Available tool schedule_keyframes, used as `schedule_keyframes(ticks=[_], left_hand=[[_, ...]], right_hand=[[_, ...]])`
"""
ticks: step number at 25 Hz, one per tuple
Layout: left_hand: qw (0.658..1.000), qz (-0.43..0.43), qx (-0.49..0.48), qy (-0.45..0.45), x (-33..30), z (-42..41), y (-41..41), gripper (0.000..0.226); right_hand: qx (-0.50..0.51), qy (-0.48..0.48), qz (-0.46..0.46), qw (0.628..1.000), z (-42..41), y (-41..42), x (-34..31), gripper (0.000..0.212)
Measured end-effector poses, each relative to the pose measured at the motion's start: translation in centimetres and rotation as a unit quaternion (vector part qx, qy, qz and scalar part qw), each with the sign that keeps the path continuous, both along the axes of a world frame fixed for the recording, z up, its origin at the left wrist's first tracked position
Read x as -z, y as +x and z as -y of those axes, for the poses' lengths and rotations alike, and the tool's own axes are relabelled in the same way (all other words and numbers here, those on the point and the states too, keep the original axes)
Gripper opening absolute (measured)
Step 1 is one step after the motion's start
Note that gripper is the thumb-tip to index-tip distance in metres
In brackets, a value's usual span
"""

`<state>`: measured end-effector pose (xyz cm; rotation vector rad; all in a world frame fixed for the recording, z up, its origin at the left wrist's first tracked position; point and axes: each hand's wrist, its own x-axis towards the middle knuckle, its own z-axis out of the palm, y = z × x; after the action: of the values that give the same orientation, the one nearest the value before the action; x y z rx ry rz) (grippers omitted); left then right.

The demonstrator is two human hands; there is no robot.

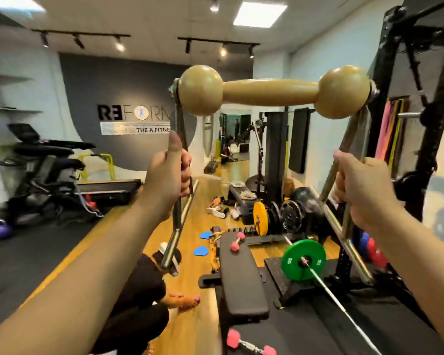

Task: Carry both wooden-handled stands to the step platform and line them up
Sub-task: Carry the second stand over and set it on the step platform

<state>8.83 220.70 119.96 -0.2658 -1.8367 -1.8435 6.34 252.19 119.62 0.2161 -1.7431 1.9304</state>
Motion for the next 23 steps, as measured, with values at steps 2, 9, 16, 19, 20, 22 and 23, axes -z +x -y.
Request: schedule_keyframes(ticks=[2, 9, 16, 19, 20, 22, 23], left_hand=[[0.999, 0.004, -0.042, 0.005, 0.1, 5.0, 0.4, 0.062], [0.990, 0.005, -0.142, -0.008, 0.6, 22.9, 3.1, 0.063], [0.964, 0.026, -0.263, 0.010, 1.2, 38.6, 7.0, 0.060], [0.945, 0.027, -0.326, 0.020, 1.9, 44.8, 8.6, 0.061], [0.938, 0.027, -0.345, 0.022, 2.1, 46.6, 9.0, 0.061], [0.924, 0.028, -0.380, 0.030, 2.2, 50.2, 9.8, 0.061], [0.916, 0.028, -0.400, 0.033, 2.2, 52.1, 10.2, 0.062]], right_hand=[[-0.030, -0.002, 0.010, 0.999, 5.2, -1.3, 0.0, 0.037], [-0.105, 0.019, 0.021, 0.994, 24.6, -4.9, 1.1, 0.032], [-0.195, 0.019, 0.037, 0.980, 43.9, -8.2, 2.2, 0.038], [-0.256, 0.023, 0.042, 0.965, 52.8, -9.5, 2.5, 0.035], [-0.269, 0.020, 0.042, 0.962, 55.4, -9.9, 2.6, 0.033], [-0.300, 0.018, 0.042, 0.953, 61.0, -11.0, 2.8, 0.031], [-0.321, 0.019, 0.043, 0.946, 64.1, -11.6, 3.0, 0.030]])
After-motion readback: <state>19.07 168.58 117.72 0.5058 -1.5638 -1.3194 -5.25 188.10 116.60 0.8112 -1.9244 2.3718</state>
